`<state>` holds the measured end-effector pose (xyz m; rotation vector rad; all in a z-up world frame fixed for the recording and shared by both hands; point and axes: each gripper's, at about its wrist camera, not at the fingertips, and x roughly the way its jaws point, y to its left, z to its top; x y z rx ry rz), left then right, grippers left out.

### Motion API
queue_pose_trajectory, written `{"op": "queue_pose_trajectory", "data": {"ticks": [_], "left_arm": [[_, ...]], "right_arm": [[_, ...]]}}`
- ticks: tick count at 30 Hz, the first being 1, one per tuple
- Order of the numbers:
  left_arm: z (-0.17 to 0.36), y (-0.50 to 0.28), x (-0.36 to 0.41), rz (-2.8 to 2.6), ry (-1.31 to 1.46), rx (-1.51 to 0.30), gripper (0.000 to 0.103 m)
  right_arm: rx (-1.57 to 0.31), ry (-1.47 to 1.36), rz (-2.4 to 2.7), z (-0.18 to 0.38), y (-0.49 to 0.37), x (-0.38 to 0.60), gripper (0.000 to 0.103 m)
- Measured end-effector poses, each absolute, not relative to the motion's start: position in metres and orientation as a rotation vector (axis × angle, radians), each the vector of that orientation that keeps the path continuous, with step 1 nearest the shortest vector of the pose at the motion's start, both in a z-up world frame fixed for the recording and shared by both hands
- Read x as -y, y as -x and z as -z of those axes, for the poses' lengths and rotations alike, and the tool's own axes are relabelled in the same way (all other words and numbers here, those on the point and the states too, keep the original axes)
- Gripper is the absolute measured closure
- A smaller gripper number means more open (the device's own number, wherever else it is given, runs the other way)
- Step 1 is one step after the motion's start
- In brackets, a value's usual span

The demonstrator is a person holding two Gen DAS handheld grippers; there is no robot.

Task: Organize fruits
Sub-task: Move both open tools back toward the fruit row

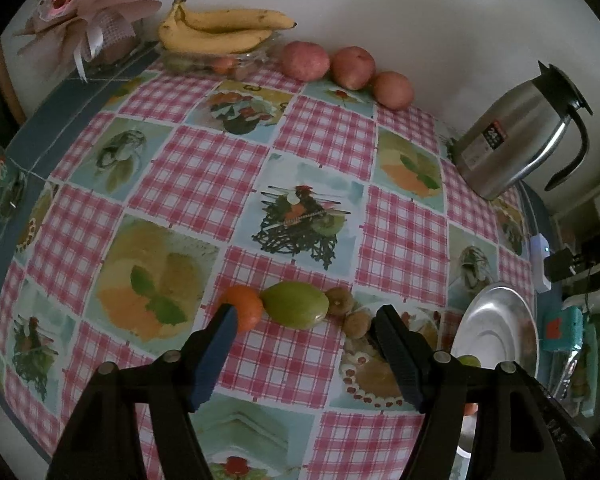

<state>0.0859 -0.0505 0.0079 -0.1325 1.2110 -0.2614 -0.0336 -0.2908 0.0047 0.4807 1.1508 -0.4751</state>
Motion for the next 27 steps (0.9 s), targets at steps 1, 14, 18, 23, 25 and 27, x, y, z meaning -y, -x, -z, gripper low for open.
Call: {"op": "queue_pose_trajectory", "data": {"ticks": [1,14,18,23,25,27], "left_arm": [[-0.008,-0.086,0.05,0.262,0.135,-1.211,0.02],[-0.004,-0.086,0.053,0.247,0.117,-1.199,0.0],[-0.002,-0.086,0.053,0.246,0.114,-1.205,0.0],[-0.002,-0.085,0.054,0.245,0.11,-1.208,0.0],[-0.001,-0.086,0.055,0.246,0.107,-1.209,0.0],[-0.001,-0.085,0.056,0.25,0.103,-1.211,0.0]], "right_arm": [[-1.152,-0.477,0.475,-0.005,0.033,0.29,0.034],[-1.168,-0.457,0.476,0.002,0.03,0.287,0.026],[-1.171,-0.454,0.468,0.004,0.029,0.285,0.019],[-1.161,-0.447,0.457,0.005,0.029,0.283,0.015],[-1.16,-0.45,0.46,0.005,0.029,0.284,0.013],[-1.162,-0.445,0.466,0.006,0.029,0.284,0.007]]}}
